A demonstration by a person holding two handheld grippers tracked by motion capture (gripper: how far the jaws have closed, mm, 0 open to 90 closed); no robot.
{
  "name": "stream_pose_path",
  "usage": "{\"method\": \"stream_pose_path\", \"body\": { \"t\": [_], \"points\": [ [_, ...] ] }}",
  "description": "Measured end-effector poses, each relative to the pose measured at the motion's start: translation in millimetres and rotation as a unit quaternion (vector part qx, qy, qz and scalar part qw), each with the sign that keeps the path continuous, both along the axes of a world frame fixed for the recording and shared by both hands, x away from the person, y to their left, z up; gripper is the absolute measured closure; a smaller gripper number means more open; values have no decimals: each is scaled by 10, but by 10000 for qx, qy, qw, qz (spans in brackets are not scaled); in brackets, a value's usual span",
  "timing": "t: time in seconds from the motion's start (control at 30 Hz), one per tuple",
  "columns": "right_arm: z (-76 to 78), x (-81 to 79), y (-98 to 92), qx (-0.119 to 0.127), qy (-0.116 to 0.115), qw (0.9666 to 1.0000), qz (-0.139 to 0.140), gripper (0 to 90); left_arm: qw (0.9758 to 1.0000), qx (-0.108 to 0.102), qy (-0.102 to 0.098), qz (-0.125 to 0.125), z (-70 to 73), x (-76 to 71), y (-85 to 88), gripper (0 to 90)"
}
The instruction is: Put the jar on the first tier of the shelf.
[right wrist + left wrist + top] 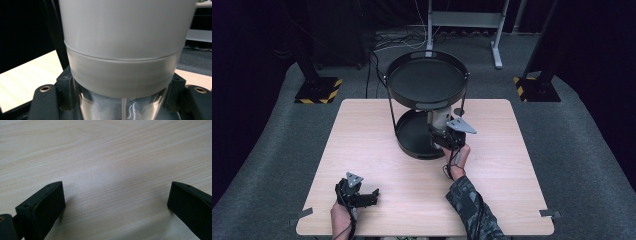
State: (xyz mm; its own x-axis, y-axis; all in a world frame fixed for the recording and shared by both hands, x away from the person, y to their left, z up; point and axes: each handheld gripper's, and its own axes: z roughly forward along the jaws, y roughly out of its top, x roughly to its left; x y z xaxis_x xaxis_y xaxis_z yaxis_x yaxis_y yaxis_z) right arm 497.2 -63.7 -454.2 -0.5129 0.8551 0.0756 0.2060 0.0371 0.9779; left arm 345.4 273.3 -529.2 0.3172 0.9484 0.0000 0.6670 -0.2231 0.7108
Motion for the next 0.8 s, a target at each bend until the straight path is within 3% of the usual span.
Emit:
{"method": "stream_pose_path", "body": {
  "t": [0.6,0.8],
  "points": [
    [-301,133,144,-246,237,9994,-93,303,10000,3,4,-5,1,0,1,8],
    [-332,152,181,-304,242,9992,-82,302,10000,4,5,-6,1,0,1,8]
  ]
}}
